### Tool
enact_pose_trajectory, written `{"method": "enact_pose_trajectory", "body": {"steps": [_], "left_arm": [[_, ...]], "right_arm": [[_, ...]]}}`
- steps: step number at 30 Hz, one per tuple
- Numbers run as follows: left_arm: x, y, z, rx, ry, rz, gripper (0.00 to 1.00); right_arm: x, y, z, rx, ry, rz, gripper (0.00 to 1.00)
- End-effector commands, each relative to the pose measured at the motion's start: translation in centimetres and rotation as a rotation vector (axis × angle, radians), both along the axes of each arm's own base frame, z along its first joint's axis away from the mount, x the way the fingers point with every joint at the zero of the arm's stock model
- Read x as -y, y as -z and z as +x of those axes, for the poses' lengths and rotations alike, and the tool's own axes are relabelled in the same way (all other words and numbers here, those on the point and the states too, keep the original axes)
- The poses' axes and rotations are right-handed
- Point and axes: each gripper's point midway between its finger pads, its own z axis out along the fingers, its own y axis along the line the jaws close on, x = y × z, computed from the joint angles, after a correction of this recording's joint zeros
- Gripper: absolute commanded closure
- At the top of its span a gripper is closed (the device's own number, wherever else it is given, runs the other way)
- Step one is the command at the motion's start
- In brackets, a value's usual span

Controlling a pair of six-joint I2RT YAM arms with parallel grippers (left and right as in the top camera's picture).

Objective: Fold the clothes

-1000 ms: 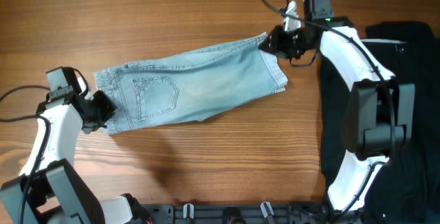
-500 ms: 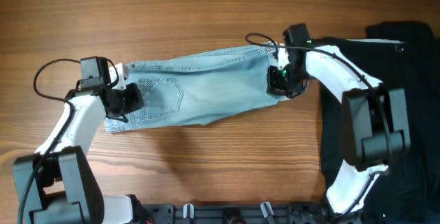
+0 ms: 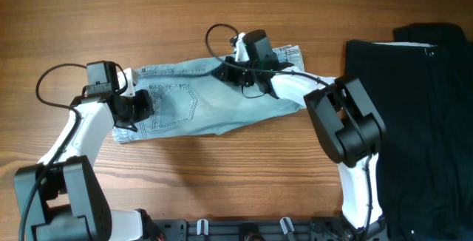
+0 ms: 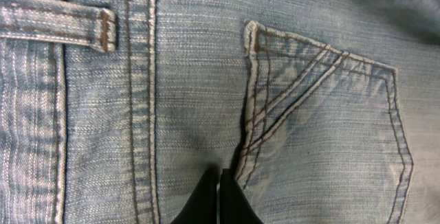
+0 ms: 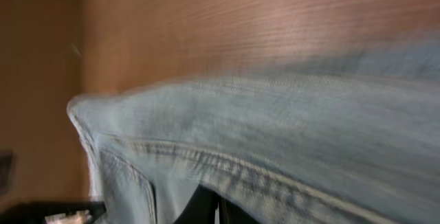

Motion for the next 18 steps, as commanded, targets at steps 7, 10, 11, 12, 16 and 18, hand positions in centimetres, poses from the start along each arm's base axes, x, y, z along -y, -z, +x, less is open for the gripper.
{"method": "enact_pose_trajectory", "body": {"steps": [7, 10, 11, 12, 16, 18], "left_arm": [[0.0, 0.0, 0.0, -0.011, -0.005, -0.002, 0.85], [0.0, 0.0, 0.0, -0.011, -0.005, -0.002, 0.81], [0.0, 0.0, 0.0, -0.011, -0.005, -0.002, 0.81], [0.0, 0.0, 0.0, -0.012, -0.005, -0.002, 0.81], [0.1, 0.1, -0.3, -0.022, -0.005, -0.004, 0.8], [0.1, 0.1, -0.3, -0.023, -0.005, -0.004, 0.79]], "right_arm": [[6.8, -5.0, 3.7, 0.076, -0.084, 0.221, 0.95], [7.4, -8.0, 2.1, 0.103, -0.182, 0.264, 0.95], [7.5, -8.9, 1.4, 0.113, -0.203, 0.253, 0.95], [7.8, -9.1, 1.1, 0.108, -0.193, 0.218, 0.96], [10.4, -9.3, 0.7, -0.034, 0.047, -0.016, 0.96], [11.8, -10.7, 1.3, 0.204, 0.05, -0.286, 0.94]]}}
